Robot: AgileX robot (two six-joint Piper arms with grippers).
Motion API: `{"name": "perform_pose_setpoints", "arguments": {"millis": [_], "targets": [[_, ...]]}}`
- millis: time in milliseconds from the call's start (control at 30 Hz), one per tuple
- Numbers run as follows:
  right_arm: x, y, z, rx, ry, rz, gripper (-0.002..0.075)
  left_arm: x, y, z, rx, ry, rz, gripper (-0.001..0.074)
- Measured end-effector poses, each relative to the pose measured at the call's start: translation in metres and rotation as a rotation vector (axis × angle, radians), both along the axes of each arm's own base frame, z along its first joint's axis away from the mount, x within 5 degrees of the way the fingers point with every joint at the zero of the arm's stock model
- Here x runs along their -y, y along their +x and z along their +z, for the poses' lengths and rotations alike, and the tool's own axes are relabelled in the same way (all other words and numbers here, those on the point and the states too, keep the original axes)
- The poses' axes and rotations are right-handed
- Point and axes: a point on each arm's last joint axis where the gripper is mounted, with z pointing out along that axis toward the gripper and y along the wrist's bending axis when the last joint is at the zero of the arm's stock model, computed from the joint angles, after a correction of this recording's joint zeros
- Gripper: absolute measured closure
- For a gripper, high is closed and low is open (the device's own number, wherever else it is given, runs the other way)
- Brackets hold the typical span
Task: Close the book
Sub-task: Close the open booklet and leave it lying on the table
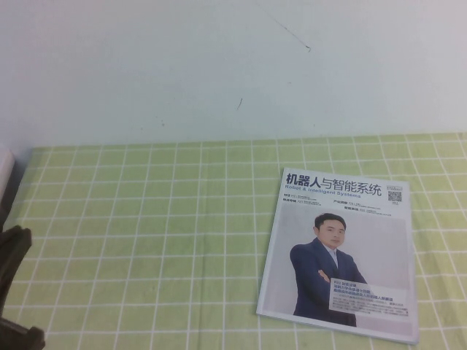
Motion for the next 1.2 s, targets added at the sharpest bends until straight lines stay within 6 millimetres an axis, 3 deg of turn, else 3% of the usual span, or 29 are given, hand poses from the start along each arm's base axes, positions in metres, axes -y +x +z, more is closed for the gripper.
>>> {"name": "perform_pose_setpoints", "arguments": {"millis": [100, 367, 433, 967, 1200], "targets": [[0.000, 0.000, 0.000, -0.001, 0.002, 0.001, 0.0728, -0.008, -0.014, -0.013, 0.042, 0.005, 0.042, 0.0738], [0.000, 0.000, 0.000, -0.001, 0.004, 0.001, 0.0728, -0.025, -0.040, -0.096, -0.002, 0.025, 0.185, 0.0738], [0.000, 0.000, 0.000, -0.001, 0.004, 0.001, 0.0728, -0.026, -0.045, -0.107, 0.007, 0.023, 0.196, 0.0738], [0.000, -0.001, 0.000, -0.004, 0.006, 0.002, 0.0728, -0.021, -0.055, -0.119, -0.096, 0.057, 0.139, 0.0738], [0.000, -0.001, 0.000, -0.004, 0.006, 0.002, 0.0728, -0.025, -0.055, -0.119, -0.140, -0.081, 0.215, 0.0738]]}}
